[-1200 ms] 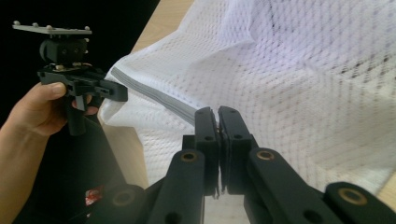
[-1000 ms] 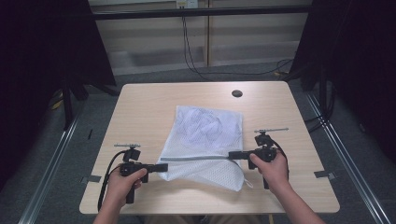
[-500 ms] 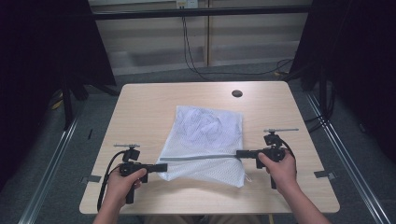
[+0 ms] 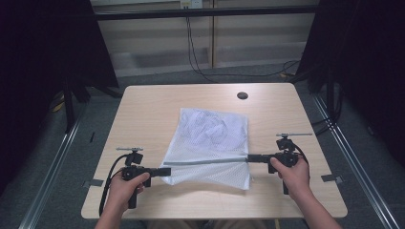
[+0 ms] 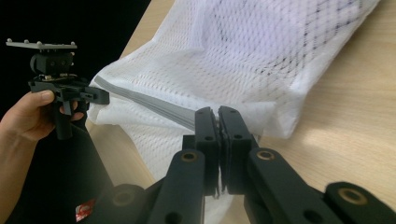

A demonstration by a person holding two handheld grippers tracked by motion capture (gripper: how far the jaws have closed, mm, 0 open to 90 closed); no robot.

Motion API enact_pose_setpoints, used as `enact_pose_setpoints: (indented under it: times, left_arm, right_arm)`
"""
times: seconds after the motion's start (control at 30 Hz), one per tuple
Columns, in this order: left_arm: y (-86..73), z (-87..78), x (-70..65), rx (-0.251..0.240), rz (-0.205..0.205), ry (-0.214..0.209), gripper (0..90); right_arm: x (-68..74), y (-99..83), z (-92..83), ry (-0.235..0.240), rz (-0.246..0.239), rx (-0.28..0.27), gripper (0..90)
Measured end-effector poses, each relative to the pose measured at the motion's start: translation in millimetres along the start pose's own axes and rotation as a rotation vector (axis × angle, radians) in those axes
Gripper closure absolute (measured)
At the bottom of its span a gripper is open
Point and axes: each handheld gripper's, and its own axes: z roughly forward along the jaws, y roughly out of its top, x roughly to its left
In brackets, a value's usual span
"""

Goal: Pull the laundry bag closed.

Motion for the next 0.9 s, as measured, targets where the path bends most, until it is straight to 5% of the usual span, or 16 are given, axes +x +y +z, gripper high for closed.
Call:
enact_pose_setpoints:
  times: [0.57,0.67,0.8,0.9]
  left_arm:
    - [-1.6,3.4,-2.2,0.018,0.044,0.001,86.0]
    - [-1.0,1.8,-1.5,-0.023,0.089,0.035,63.2]
    - [3.4,1.3,-2.3,-0.058,0.11,0.082,28.8]
    - [5.6,0.7,-1.1,-0.101,0.169,0.116,17.0]
  right_arm:
    - [-3.0,-7.8,-1.2,-0.027,-0.01,0.011,86.9]
    - [-2.9,-7.9,-1.3,-0.04,-0.03,0.001,86.1]
    - [-3.9,-7.8,-3.4,-0.041,-0.04,-0.025,69.2]
    - [-3.6,-7.7,-3.7,-0.072,-0.085,-0.049,53.6]
